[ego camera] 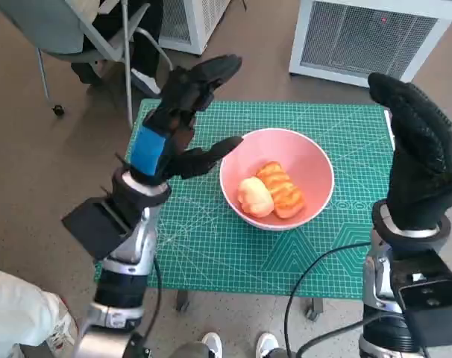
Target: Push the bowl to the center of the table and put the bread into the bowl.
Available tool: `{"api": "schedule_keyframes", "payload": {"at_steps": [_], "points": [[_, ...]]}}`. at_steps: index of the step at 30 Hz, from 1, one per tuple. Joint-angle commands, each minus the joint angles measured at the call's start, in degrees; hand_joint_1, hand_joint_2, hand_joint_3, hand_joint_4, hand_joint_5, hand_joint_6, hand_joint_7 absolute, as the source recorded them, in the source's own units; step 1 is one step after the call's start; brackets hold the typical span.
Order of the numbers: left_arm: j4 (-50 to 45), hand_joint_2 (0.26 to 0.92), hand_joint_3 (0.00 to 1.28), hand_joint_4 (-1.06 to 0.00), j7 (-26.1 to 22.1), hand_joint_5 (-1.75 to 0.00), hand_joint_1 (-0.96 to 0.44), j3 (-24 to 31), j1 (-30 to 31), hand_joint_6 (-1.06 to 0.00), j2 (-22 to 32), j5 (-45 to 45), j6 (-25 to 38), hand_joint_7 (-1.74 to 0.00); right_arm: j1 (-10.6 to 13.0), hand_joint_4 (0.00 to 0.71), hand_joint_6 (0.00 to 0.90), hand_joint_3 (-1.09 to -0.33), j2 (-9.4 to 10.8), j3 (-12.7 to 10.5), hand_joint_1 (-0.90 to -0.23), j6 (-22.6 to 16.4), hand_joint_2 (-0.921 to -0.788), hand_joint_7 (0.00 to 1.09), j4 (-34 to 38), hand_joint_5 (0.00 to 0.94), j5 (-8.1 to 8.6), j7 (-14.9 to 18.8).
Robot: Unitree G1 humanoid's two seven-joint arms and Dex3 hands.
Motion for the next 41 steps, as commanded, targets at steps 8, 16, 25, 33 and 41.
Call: {"api": "schedule_keyframes", "payload": {"at_steps": [8, 16, 25, 33, 41], "points": [[-6.1, 0.921, 0.39, -0.02, 0.3, -0.74, -0.34, -0.1, 3.1, 0.0, -0.4, -1.4, 3.7, -0.94, -1.1, 0.441, 0.133, -0.524, 0.7, 0.8, -0.363, 1.7, -0.921, 0.69, -0.5, 0.001, -0.14, -0.5], [-7.3, 0.921, 0.39, -0.02, 0.4, -0.75, -0.35, 0.0, 3.9, 0.0, -0.8, -1.8, 4.6, -0.95, -1.5, 0.448, 0.134, -0.523, 0.4, 1.2, -0.364, 2.3, -0.921, 0.7, -0.8, 0.004, -0.18, -0.1], [-7.8, 0.921, 0.4, -0.01, 0.5, -0.76, -0.36, 0.3, 4.1, 0.0, -1.5, -2.1, 4.7, -0.96, -1.8, 0.448, 0.133, -0.509, 0.0, 1.2, -0.374, 3.5, -0.921, 0.7, -1.3, 0.003, 0.06, 0.2], [-7.6, 0.921, 0.39, -0.01, 1.1, -0.78, -0.37, 0.3, 3.9, 0.0, -1.8, -1.5, 4.4, -0.97, -2.0, 0.452, 0.133, -0.502, -0.2, 1.3, -0.382, 4.7, -0.921, 0.7, -1.7, 0.005, 0.54, 0.6], [-7.8, 0.921, 0.39, 0.0, 1.5, -0.79, -0.37, 0.3, 3.7, 0.0, -2.0, -1.5, 4.4, -0.98, -2.1, 0.453, 0.132, -0.502, -0.1, 1.7, -0.382, 5.2, -0.921, 0.7, -1.2, 0.005, 0.77, 1.2]]}}
